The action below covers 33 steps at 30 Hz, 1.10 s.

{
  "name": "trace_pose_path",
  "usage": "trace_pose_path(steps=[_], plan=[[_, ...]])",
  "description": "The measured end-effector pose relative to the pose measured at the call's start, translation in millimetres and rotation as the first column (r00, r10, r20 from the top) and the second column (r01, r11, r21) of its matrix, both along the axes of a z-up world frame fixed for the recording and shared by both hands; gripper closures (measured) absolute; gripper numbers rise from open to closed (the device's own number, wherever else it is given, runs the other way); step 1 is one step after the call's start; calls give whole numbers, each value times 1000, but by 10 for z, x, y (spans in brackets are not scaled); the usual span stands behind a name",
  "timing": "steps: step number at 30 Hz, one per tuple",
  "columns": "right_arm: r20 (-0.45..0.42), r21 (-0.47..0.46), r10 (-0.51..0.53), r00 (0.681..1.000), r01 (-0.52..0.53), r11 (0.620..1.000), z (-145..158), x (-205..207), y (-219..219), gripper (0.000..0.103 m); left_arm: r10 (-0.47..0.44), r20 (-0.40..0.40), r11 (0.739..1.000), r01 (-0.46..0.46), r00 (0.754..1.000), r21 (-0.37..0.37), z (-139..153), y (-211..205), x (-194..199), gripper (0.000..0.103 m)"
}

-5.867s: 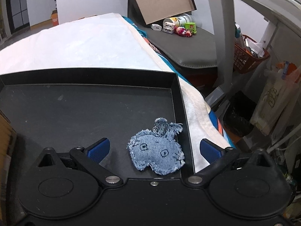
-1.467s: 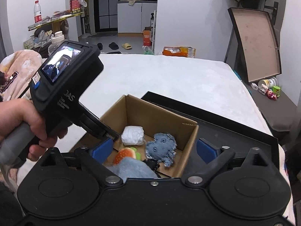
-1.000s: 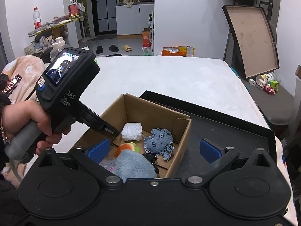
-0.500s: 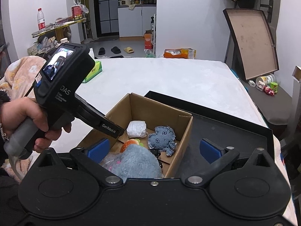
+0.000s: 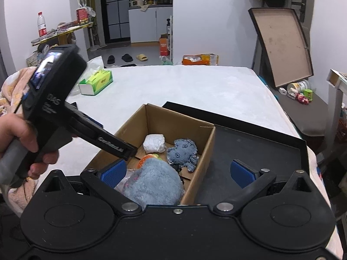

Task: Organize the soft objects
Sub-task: 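Pull the right tool back from the box while the left tool releases it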

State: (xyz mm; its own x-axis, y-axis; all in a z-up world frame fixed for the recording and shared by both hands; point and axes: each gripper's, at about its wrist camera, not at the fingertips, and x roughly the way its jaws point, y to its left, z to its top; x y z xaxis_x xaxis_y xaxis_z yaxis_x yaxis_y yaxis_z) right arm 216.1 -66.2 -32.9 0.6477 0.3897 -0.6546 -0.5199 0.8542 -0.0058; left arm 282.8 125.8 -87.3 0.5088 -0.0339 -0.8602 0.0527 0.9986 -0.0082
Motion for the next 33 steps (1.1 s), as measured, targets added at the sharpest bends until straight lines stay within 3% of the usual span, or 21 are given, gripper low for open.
trace_pose_path(steps=[10,23,33], plan=[[-116,15,-75,990,77,997,22,-55,-179,0,0,38,999,1,999,-46,202,-79,-327,2],[-8,-36,-149,989,148,988,262,-333,-431,0,36,69,999,-33,997,-41,468,-167,-800,0],[5,-44,-129,992,129,991,450,-521,-501,0,29,89,999,-26,996,-31,718,-200,-1152,0]])
